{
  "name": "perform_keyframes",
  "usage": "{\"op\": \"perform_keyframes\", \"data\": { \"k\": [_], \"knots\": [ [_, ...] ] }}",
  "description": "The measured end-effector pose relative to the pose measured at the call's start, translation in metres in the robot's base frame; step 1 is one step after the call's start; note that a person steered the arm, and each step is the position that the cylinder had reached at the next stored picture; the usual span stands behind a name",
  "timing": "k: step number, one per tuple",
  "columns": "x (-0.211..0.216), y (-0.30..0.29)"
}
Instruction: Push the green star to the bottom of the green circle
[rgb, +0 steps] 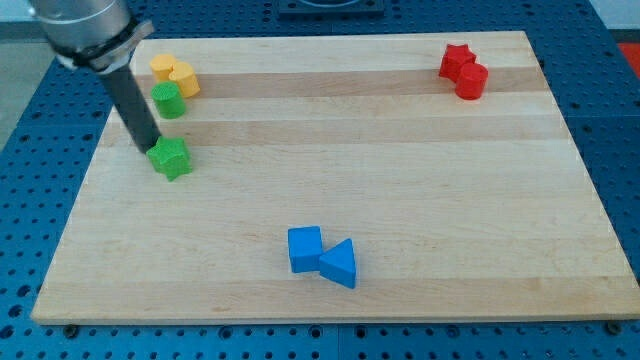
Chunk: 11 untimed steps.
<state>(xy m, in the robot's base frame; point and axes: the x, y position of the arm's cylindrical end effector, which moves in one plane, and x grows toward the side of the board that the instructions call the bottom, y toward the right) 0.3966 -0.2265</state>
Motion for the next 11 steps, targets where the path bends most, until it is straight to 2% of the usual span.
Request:
{"op": "perform_keyframes", "data": {
  "k": [1,2,3,4,5,6,10,11],
  "knots": [
    [-0.001,0.0],
    [0.039,-0.028],
    [0.109,-0.053],
    [0.142,-0.026],
    [0.124,0.043],
    [0.121,0.044],
    [0.022,0.039],
    [0.015,0.036]
  ]
}}
